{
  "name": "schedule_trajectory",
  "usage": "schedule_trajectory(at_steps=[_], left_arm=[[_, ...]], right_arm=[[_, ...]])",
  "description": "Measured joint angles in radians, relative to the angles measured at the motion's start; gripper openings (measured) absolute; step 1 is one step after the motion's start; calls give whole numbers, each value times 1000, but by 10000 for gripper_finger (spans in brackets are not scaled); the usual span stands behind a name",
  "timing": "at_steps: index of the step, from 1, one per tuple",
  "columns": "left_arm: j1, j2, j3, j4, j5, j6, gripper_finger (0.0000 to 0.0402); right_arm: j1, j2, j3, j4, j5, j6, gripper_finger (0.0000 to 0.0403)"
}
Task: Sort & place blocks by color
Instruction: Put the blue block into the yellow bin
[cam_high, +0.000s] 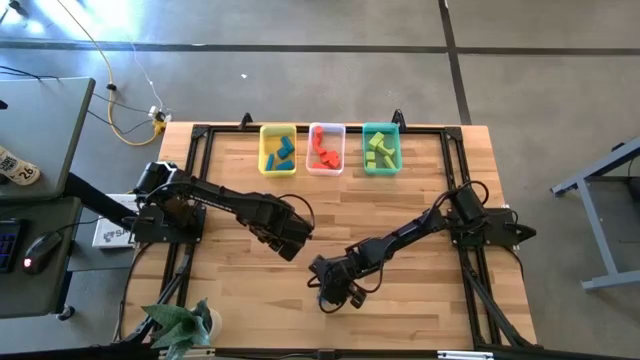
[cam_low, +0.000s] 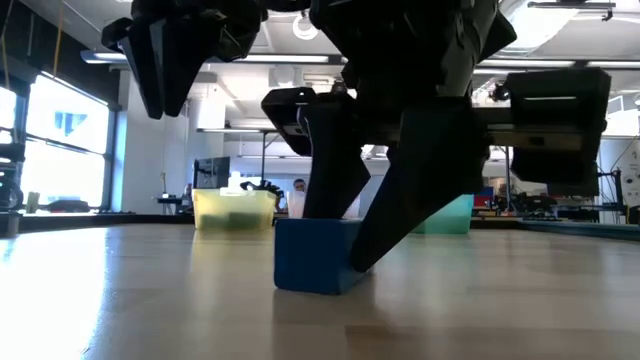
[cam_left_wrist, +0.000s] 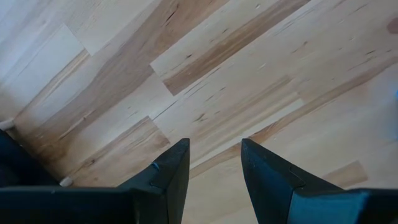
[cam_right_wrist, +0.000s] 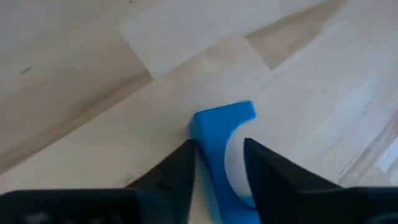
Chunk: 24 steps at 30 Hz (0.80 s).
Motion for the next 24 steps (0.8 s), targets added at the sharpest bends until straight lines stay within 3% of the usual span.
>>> schedule_trajectory(at_steps=[7, 16, 24], left_arm=[[-13, 0, 0, 1, 2, 36, 133], [-12, 0, 0, 6, -10, 175, 133], [1, 0, 0, 7, -99, 297, 133]], right_arm=[[2, -1, 0, -10, 7, 64, 24], [-2, 1, 31, -64, 71, 248, 24], [-4, 4, 150, -237, 221, 342, 16]])
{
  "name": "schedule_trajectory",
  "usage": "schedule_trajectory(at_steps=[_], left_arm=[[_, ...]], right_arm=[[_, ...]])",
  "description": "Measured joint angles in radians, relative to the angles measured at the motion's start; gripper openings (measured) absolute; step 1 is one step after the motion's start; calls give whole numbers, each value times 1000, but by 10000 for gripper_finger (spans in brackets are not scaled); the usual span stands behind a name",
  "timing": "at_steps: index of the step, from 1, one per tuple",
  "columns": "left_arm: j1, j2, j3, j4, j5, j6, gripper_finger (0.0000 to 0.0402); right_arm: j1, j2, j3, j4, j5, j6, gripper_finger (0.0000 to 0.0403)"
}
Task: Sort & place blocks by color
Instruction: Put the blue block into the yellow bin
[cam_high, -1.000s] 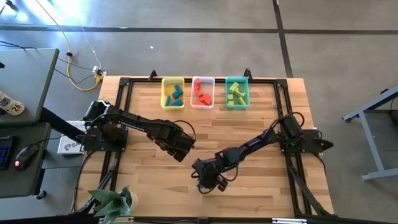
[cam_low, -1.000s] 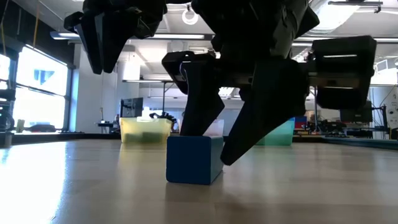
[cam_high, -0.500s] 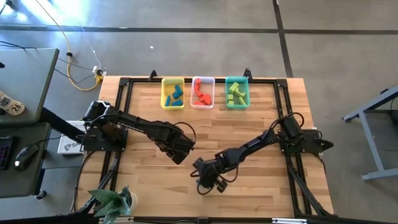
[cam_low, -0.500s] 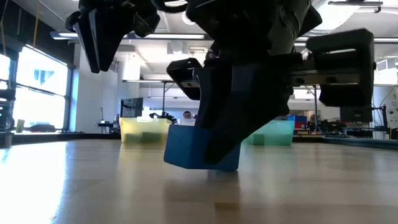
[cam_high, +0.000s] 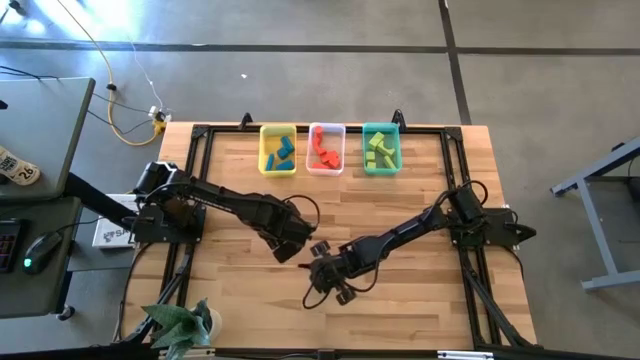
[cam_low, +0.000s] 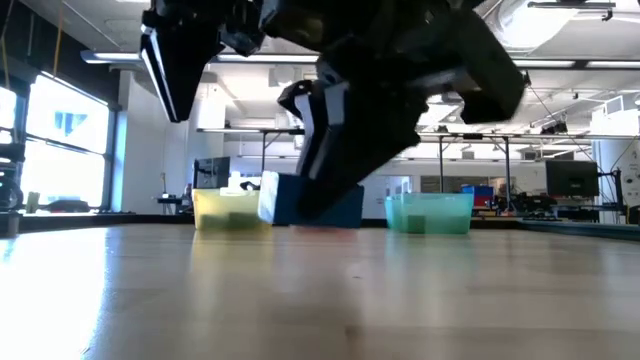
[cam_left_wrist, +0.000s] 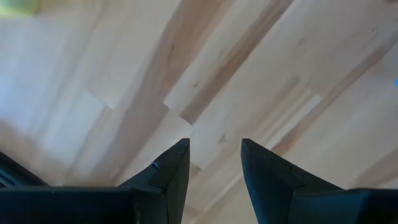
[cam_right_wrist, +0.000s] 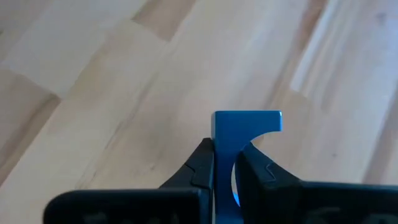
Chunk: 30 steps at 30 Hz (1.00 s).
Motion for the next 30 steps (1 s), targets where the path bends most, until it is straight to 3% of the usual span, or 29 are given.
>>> schedule_trajectory(at_steps=[17, 26, 30], left_arm=[[215, -198, 0, -14, -152, 310, 133], [340, -313, 0, -10, -163, 458, 133], [398, -335, 0, -4, -167, 503, 133]], right_arm=[[-39, -2, 166, -159, 228, 254, 17], [-136, -3, 231, -160, 325, 343, 17], [-197, -3, 257, -151, 322, 341, 18]])
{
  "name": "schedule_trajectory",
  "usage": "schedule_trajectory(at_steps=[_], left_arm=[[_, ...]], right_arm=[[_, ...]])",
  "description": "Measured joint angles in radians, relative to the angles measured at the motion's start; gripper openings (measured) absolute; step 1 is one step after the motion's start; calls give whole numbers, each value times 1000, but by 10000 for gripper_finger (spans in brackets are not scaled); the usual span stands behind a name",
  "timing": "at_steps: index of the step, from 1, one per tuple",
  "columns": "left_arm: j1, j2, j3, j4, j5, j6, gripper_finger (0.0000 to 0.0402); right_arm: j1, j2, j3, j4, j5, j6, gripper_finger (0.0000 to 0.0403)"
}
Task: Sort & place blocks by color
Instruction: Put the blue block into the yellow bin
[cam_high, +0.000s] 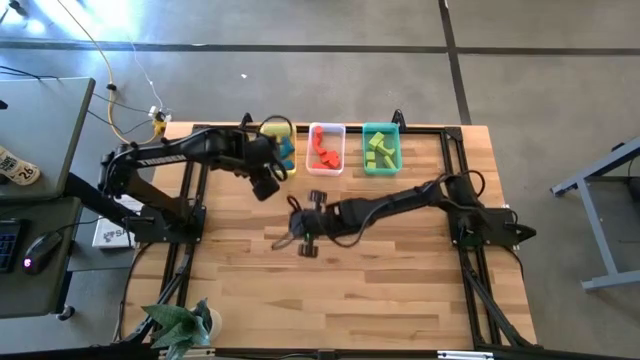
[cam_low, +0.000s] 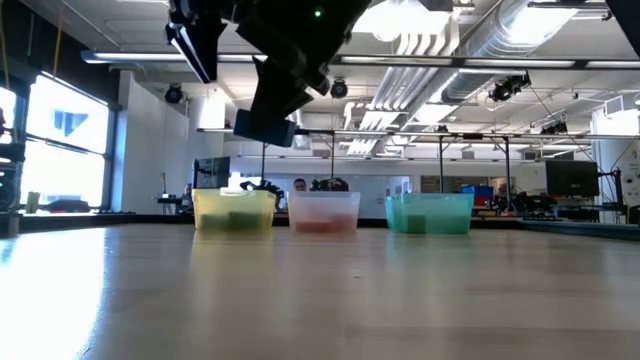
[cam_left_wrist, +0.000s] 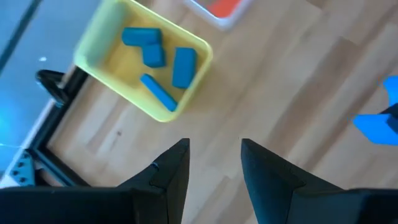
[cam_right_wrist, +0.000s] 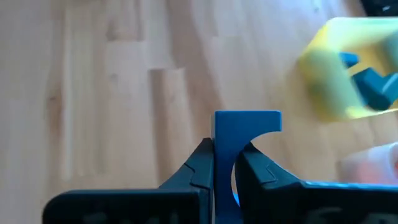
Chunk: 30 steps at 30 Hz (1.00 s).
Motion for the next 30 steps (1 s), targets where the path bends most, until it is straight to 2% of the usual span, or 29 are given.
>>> schedule_trajectory(at_steps=[4, 16, 24, 30], left_arm=[[63, -10, 0, 19, -44, 34, 133], [261, -9, 0, 18, -45, 56, 133], [356, -8, 0, 18, -45, 38, 133], [377, -8, 0, 18, -44, 10, 133]], right_arm=[[-64, 0, 15, 35, -29, -69, 18], [-288, 0, 19, 210, -233, -322, 18], [-407, 6, 18, 352, -266, -299, 18], [-455, 44, 18, 474, -268, -199, 18]])
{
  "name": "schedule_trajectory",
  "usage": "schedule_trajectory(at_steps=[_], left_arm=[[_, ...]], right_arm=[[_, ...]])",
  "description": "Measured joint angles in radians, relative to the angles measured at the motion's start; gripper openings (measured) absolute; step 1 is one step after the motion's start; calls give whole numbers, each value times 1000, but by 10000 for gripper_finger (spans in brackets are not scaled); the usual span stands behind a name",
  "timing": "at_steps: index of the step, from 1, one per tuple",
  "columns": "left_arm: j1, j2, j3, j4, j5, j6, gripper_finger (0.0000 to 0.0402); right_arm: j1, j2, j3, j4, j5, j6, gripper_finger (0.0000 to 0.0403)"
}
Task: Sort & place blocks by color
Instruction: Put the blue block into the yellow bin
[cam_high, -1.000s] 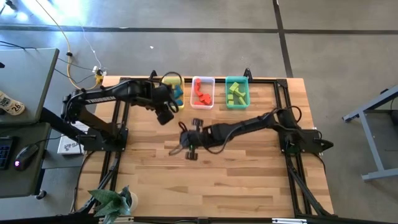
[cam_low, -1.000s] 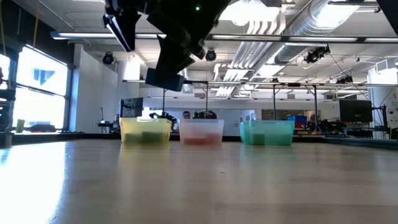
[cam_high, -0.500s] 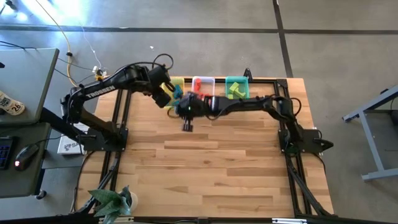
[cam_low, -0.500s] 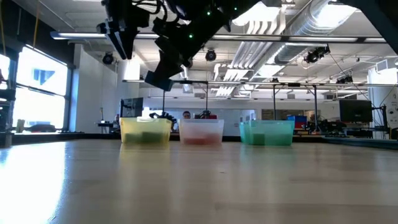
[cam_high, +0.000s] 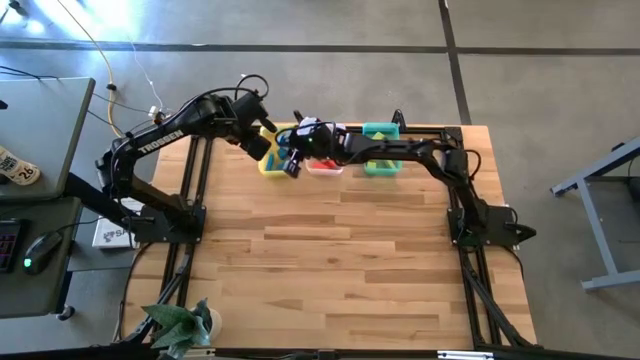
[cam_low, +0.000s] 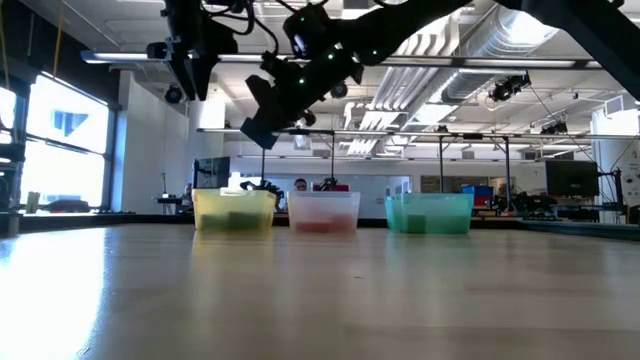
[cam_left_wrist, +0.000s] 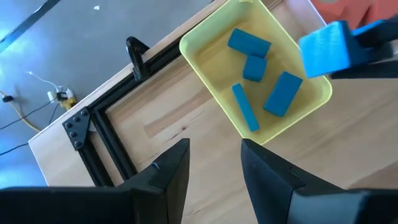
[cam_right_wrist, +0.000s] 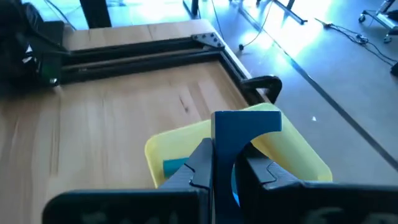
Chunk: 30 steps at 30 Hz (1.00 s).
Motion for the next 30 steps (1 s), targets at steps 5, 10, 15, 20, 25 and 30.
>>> schedule_trajectory(at_steps=[5, 10, 15, 20, 25, 30], left_arm=[[0, 0, 0, 0, 7, -2, 133], [0, 0, 0, 0, 13, -3, 133], [-2, 1, 0, 0, 31, -17, 133], [-2, 1, 0, -1, 45, -17, 133], [-2, 1, 0, -1, 53, -17, 133], [-2, 1, 0, -1, 90, -15, 133]], right_arm=[[-9, 35, 0, 66, -35, 34, 18], [-8, 71, -1, 82, -66, 50, 18], [-8, 119, -1, 107, -105, 53, 18], [-8, 127, -2, 110, -110, 52, 19], [-10, 127, -1, 130, -98, 51, 38], [-11, 127, -1, 124, -97, 51, 77]])
